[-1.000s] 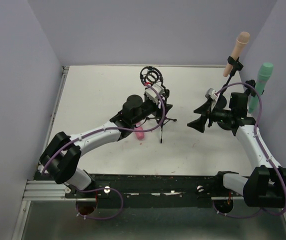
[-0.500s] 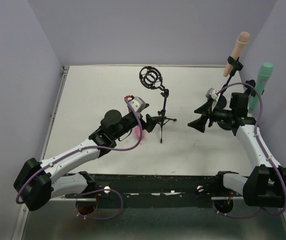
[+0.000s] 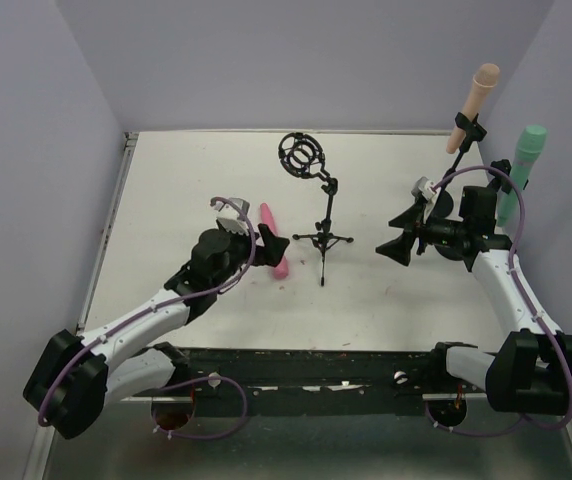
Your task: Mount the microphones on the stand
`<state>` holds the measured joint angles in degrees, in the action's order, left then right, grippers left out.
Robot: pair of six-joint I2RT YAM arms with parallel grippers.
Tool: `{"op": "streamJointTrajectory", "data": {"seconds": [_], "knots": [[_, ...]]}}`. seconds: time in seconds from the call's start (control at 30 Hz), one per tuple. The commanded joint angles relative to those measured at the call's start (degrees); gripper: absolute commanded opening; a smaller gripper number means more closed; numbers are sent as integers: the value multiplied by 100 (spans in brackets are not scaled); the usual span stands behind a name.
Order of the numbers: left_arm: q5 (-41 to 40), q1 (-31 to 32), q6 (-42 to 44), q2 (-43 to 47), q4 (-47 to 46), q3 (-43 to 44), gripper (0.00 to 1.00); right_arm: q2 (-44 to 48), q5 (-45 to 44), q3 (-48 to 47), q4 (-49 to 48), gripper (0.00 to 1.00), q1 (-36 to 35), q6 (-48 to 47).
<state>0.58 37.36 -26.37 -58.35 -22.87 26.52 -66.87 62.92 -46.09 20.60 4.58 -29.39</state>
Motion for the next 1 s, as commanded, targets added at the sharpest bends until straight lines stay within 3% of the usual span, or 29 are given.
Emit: {"op": "streamJointTrajectory", "data": {"seconds": [0.0, 0.2, 0.4, 0.47, 0.5, 0.57, 0.67, 0.7, 0.97], "knots": [[-680, -168, -1826, -606, 1580, 729, 99, -36, 151, 73, -39, 100, 43, -102], [-1761, -168, -2618, -2160, 4998, 2933, 95, -28, 168, 56, -30, 100, 52, -94], [-2202, -107, -2680, -3691, 6671, 4509, 95, -10, 168, 56, -21, 100, 52, -94], [-2229, -72, -2645, -4016, 6761, 4738, 94, -1, 186, 38, -21, 100, 61, -94], [-2194, -71, -2576, -4131, 6709, 4800, 86, -1, 186, 47, -12, 100, 52, -94], [-2062, -71, -2566, -4307, 6630, 4880, 85, -1, 186, 38, -12, 100, 69, -94], [-1904, -63, -2549, -4492, 6463, 4915, 77, 7, 177, 29, -3, 100, 61, -94], [-1825, -71, -2514, -4571, 6366, 4924, 70, 16, 177, 38, 5, 100, 69, -111], [-1596, -71, -2540, -4721, 6059, 4722, 70, 25, 186, 38, 23, 100, 61, -129]]}}
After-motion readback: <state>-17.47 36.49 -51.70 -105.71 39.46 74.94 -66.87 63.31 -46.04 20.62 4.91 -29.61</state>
